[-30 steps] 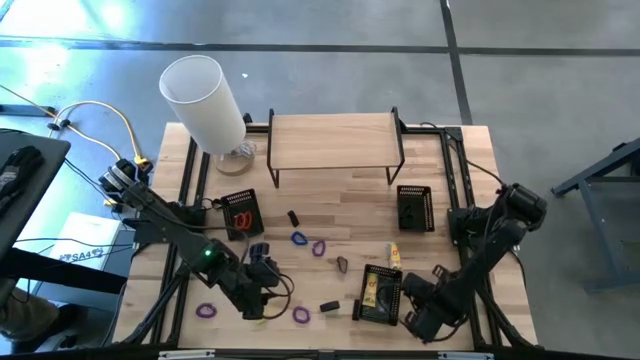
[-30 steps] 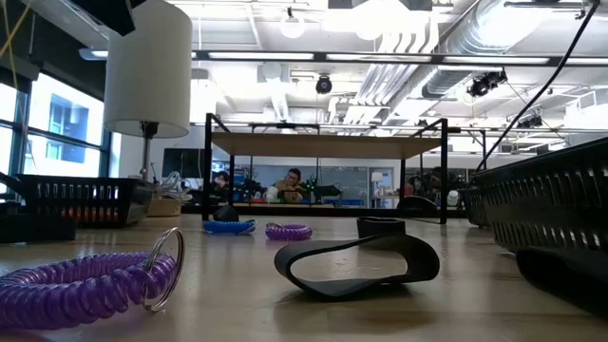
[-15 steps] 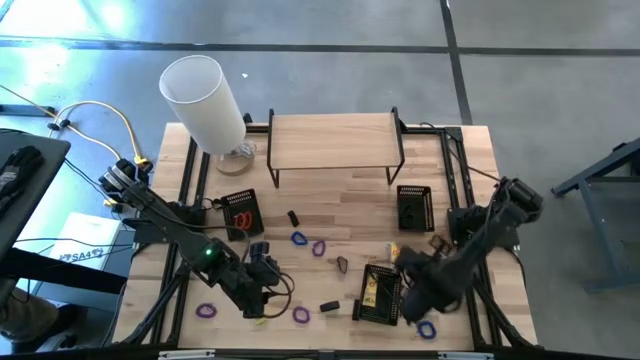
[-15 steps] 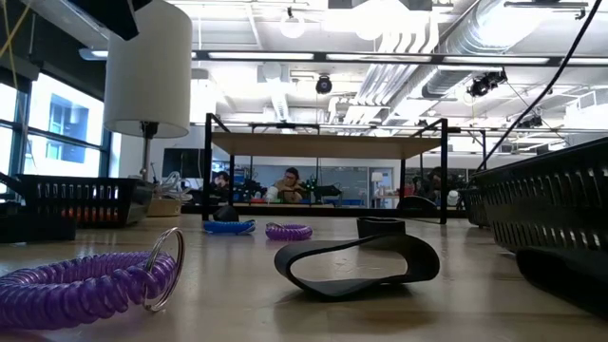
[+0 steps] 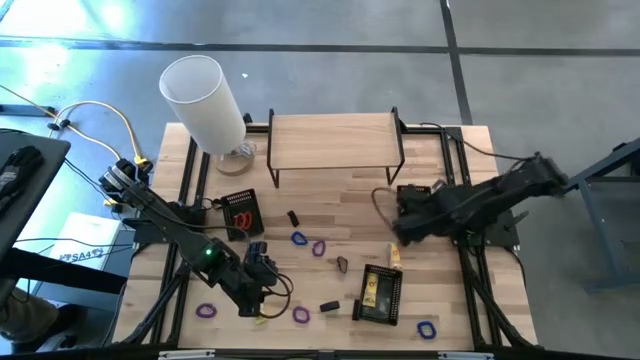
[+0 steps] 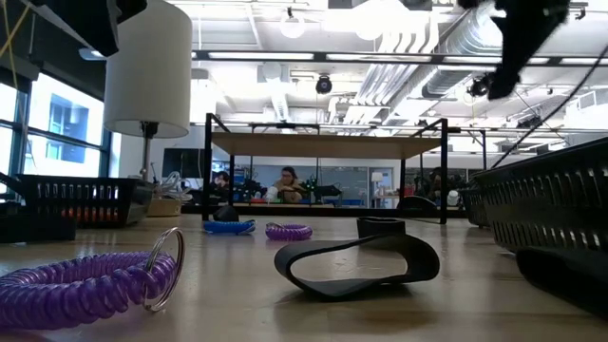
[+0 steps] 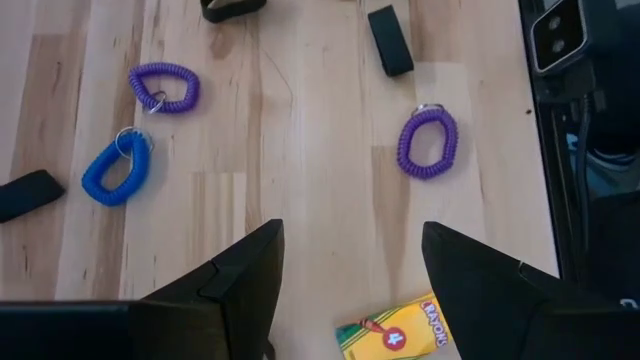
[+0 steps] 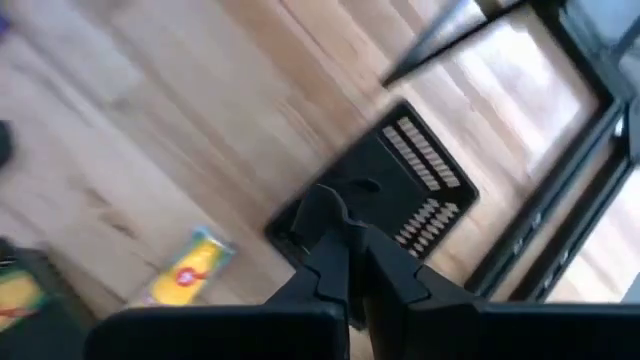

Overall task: Pick & Place Office Desk Supplies
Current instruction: Put the rubber band into the top right bin

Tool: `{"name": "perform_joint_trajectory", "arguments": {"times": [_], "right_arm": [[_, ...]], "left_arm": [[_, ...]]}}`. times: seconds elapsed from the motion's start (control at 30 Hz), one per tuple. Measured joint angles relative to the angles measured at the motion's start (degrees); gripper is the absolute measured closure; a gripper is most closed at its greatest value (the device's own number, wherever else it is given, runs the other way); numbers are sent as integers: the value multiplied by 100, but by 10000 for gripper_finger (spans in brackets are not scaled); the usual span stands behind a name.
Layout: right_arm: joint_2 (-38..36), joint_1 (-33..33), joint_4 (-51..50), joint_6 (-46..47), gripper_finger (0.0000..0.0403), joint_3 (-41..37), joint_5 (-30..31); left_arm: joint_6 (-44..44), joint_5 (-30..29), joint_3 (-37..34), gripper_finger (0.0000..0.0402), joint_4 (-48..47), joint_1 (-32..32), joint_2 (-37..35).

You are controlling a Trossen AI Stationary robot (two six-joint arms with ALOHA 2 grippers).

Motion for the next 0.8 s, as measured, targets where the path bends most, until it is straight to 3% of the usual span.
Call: {"name": "perform_joint_trajectory", "arguments": {"times": [0.27,0.53,0.8], "right_arm": [[-898,-976,1171,-104,399,-1814,-831],[-903,-1845,2255,-763,396,-2744,-1264],[-892,-2140,2741,-1159,321,-2942,-1190]], "left_arm": [[365,38,-1,172,-14,2,0],[443,285,0,172,-15,237,0],[271,293,-1,172,-10,310,0]]}}
